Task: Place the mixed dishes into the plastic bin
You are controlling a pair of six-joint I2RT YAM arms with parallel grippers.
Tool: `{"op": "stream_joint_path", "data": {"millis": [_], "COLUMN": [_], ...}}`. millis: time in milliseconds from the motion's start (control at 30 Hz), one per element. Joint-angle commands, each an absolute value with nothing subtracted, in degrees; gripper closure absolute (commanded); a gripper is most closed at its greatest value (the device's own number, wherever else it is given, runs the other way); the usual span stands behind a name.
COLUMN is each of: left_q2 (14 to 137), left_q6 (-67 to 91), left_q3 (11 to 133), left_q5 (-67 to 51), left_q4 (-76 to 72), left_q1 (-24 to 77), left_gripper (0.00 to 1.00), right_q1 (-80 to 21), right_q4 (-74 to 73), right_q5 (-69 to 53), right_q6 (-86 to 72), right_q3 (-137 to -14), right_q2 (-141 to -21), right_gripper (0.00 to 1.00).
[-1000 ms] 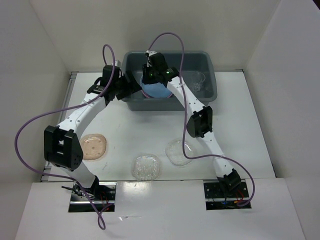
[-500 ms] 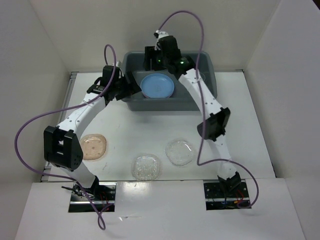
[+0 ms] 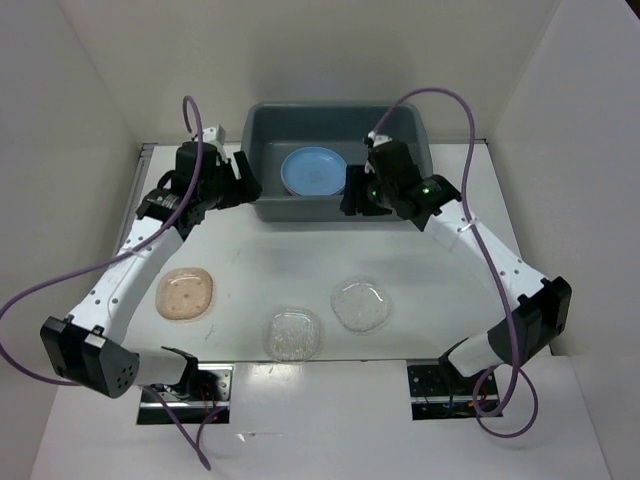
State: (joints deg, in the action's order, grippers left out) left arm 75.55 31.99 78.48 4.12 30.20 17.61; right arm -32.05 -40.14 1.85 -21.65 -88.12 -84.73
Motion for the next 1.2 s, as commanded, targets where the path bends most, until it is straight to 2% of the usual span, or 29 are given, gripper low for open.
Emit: {"op": "stream_joint_path", "data": {"millis": [0, 267, 433, 567, 833, 1033, 1167], "left_q2": [76.12, 77.86, 79.71, 80.24, 82.53, 90.16, 98.85], "left_q6": [29.71, 29.71, 29.18, 28.48, 32.95, 40.69, 41.40], "left_q3": [73.93, 66.28, 61.97, 58.02, 53.88, 55.10, 58.18], "left_q5": [2.11, 0.97, -1.40, -4.74, -3.08, -10.97, -13.80], "left_q4": [34.01, 35.07, 35.07, 32.63, 18.05, 3.80, 2.99], "left_q1": [19.42, 30.84, 38.39, 42.26, 43.68, 43.68, 43.68], "left_gripper": [0.19, 0.19, 0.19, 0.23, 0.23, 0.23, 0.33], "right_q1": [-33.83, -44.64, -45.18, -45.18, -45.18, -44.65, -43.59], "right_q4": [-42.98, -44.38, -43.24, -45.69, -46.41, -47.46, -49.83], "right_q5": [-0.44, -1.76, -0.37, 3.16, 6.77, 8.53, 9.22], "right_q6": [-27.32, -34.45, -36.91, -37.62, -40.87, -43.06, -43.59], "right_q3": [-80.17, -67.51, -65.48, -66.62, -70.48, -71.02, -71.54], "right_q2": [-82.09, -81.30, -79.55, -76.83, -68.74, -65.75, -63.90], "right_gripper": [0.38, 0.45, 0.45, 0.45, 0.39, 0.39, 0.39]}}
